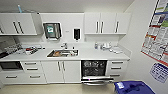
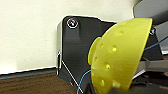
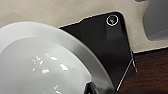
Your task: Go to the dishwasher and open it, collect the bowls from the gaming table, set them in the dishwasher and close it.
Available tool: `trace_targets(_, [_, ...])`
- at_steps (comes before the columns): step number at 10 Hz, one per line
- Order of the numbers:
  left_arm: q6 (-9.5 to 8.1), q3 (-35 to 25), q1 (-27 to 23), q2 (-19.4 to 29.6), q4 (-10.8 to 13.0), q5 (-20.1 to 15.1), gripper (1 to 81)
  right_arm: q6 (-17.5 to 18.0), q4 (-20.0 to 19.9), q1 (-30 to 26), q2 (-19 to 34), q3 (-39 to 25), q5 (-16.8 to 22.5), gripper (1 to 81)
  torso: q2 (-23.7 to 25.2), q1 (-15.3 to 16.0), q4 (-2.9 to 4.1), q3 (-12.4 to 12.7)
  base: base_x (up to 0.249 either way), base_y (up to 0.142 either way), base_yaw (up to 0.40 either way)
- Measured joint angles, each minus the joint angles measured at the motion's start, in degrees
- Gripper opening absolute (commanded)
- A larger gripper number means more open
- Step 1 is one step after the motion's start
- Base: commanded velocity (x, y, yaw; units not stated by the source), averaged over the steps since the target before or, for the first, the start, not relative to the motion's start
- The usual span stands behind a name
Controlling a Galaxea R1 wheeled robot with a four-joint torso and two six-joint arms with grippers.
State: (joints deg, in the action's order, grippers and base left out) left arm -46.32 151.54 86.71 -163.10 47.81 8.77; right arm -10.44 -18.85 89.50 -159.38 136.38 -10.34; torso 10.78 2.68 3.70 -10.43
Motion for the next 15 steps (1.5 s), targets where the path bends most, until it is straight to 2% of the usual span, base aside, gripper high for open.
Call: trace_targets(15, [0.00, 0.0, 0.0, -0.1, 0.0, 0.0, 1.0, 0.0, 0.0, -0.1, 0.0, 0.1, 0.0, 1.0, 0.0, 0.0, 0.00, 0.0, 0.131, 0.000, 0.000])
